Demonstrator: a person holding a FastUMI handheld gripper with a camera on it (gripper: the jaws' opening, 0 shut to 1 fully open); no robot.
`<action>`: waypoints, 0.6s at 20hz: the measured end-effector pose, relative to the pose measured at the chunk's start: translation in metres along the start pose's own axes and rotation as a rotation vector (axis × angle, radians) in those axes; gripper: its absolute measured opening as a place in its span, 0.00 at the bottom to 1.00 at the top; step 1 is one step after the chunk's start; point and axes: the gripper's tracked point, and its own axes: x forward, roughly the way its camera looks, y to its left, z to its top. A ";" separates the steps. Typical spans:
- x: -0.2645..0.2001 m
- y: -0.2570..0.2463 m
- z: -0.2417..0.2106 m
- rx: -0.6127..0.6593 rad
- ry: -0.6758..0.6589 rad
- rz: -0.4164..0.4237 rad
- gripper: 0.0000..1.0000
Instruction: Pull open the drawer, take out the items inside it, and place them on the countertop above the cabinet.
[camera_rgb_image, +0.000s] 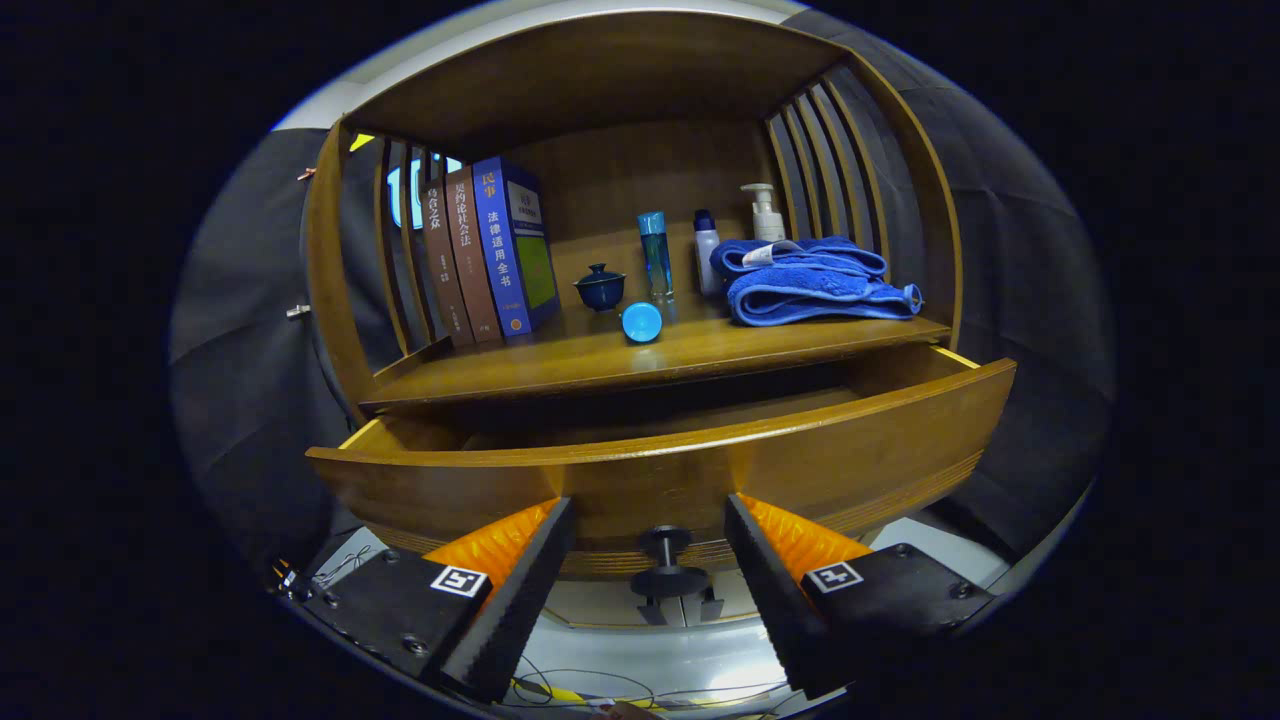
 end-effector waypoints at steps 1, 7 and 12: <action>0.006 0.000 0.001 -0.004 0.000 -0.001 1.00; 0.035 0.002 0.012 0.004 0.001 -0.005 1.00; 0.050 0.004 0.015 0.015 0.007 -0.011 1.00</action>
